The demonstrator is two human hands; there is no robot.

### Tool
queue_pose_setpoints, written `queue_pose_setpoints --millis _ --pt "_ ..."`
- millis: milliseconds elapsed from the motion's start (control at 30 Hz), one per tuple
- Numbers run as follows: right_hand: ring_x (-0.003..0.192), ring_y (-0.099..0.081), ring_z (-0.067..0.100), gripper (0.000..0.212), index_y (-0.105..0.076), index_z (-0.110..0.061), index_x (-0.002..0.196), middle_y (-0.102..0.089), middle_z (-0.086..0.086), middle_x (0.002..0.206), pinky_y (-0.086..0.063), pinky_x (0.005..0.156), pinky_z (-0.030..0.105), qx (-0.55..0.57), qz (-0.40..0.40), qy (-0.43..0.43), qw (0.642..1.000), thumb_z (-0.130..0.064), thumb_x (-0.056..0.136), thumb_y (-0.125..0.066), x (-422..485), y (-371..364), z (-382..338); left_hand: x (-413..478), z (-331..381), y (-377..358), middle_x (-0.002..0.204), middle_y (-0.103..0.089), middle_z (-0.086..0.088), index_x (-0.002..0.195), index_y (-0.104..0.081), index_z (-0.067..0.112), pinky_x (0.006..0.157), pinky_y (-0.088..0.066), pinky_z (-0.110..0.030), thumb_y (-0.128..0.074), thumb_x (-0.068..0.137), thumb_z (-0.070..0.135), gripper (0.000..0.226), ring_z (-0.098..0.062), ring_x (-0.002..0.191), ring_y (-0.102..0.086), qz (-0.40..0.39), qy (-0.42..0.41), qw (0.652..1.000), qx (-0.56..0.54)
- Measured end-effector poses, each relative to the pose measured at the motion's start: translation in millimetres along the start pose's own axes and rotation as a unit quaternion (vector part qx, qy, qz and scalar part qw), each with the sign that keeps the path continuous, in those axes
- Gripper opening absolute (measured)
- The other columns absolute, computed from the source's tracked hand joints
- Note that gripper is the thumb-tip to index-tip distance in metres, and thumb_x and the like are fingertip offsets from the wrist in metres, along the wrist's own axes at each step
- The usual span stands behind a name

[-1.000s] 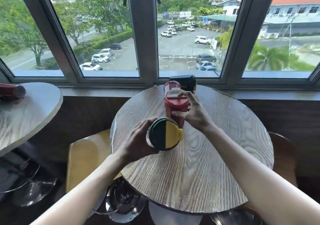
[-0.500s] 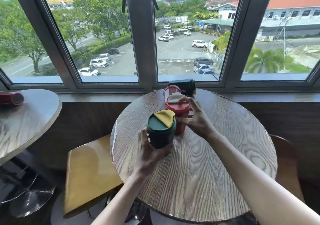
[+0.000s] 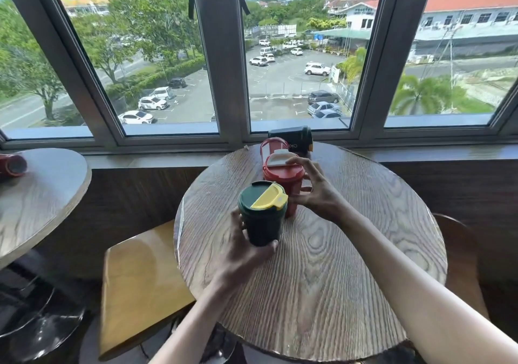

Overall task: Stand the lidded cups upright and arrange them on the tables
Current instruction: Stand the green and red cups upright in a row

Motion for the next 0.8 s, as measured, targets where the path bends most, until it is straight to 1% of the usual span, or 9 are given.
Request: queue_pose_setpoints --millis 100,167,267,367,433,500,600,667,800 --pt "0.126 -0.048 0.022 0.071 -0.048 -0.043 0.124 -0.039 0.000 0.135 -0.048 0.103 0.051 -0.001 -0.010 -0.006 1.000 -0.019 0.069 -0.085 3.2 2.2 1.8 0.0 -2.2 0.5 0.113 -0.059 0.014 0.125 -0.030 0.030 0.070 -0.047 -0.011 -0.084 0.070 0.022 0.078 0.009 0.094 -0.060 -0.042 0.005 0.999 -0.007" --pt "0.125 -0.050 0.024 0.068 -0.049 -0.049 0.120 -0.039 0.001 0.137 -0.049 0.101 0.052 0.007 -0.028 -0.016 0.999 -0.014 0.071 -0.080 5.9 5.0 2.2 1.3 -1.1 -6.0 0.118 -0.054 0.007 0.125 -0.031 0.034 0.075 -0.047 -0.008 -0.091 0.063 0.023 0.087 0.009 0.100 -0.055 -0.014 0.008 1.000 -0.017" --pt "0.126 -0.051 0.026 0.063 -0.052 -0.049 0.118 -0.038 0.003 0.143 -0.050 0.101 0.050 0.027 -0.053 -0.037 0.998 -0.002 0.078 -0.068 9.0 12.1 0.0 6.7 -6.4 -13.8 0.117 -0.057 0.003 0.119 -0.034 0.044 0.082 -0.058 -0.028 -0.092 0.060 0.024 0.085 0.001 0.100 -0.060 0.021 0.033 0.999 -0.028" --pt "0.127 -0.051 0.031 0.056 -0.055 -0.041 0.119 -0.037 0.007 0.145 -0.056 0.090 0.038 0.058 -0.071 -0.051 0.994 0.000 0.082 -0.061 11.0 16.2 -1.6 6.0 -5.0 -12.6 0.115 -0.062 0.006 0.124 -0.033 0.035 0.073 -0.052 -0.013 -0.085 0.068 0.023 0.077 0.005 0.100 -0.062 -0.030 0.022 0.999 -0.017" --pt "0.127 -0.051 0.034 0.050 -0.057 -0.036 0.121 -0.038 0.010 0.145 -0.056 0.077 0.025 0.085 -0.072 -0.057 0.992 -0.004 0.082 -0.057 11.7 15.7 -1.6 6.2 -1.9 -11.1 0.117 -0.062 0.009 0.122 -0.035 0.035 0.075 -0.046 -0.005 -0.082 0.067 0.027 0.073 0.007 0.105 -0.059 -0.049 0.010 0.999 -0.006" --pt "0.126 -0.052 0.034 0.048 -0.057 -0.032 0.123 -0.040 0.011 0.144 -0.055 0.071 0.019 0.098 -0.069 -0.062 0.991 -0.008 0.081 -0.055 10.6 15.1 -1.3 8.2 -0.5 -10.7 0.119 -0.062 0.007 0.118 -0.039 0.041 0.085 -0.049 -0.010 -0.081 0.064 0.026 0.070 0.008 0.106 -0.060 -0.058 0.006 0.998 -0.018" --pt "0.124 -0.055 0.030 0.052 -0.058 -0.027 0.126 -0.041 0.010 0.144 -0.058 0.077 0.029 0.125 -0.066 -0.064 0.988 -0.009 0.078 -0.053 8.3 16.5 -2.9 10.1 -3.2 -11.5 0.122 -0.061 0.009 0.112 -0.042 0.055 0.094 -0.054 -0.027 -0.085 0.061 0.026 0.073 0.006 0.108 -0.062 -0.060 0.009 0.998 -0.035" --pt "0.123 -0.056 0.029 0.053 -0.058 -0.020 0.128 -0.040 0.011 0.145 -0.057 0.091 0.036 0.158 -0.065 -0.068 0.983 -0.003 0.078 -0.050 6.8 17.4 -5.2 9.6 -2.1 -14.5 0.122 -0.060 0.013 0.111 -0.042 0.055 0.091 -0.054 -0.023 -0.087 0.063 0.021 0.074 0.009 0.108 -0.060 -0.066 -0.001 0.997 -0.039" --pt "0.123 -0.057 0.030 0.054 -0.056 -0.016 0.131 -0.042 0.012 0.145 -0.056 0.092 0.033 0.180 -0.064 -0.081 0.978 0.004 0.083 -0.041 5.3 18.5 -6.8 10.7 2.8 -27.3 0.120 -0.057 0.009 0.113 -0.044 0.039 0.083 -0.051 -0.013 -0.086 0.067 0.009 0.070 0.009 0.104 -0.059 -0.056 -0.027 0.997 -0.037"
Point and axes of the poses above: each hand's wrist, its own x-axis towards the middle knuckle, its own y-axis out of the back of the hand, z = x × y, the point moved 1 cm from there along x, towards the middle knuckle
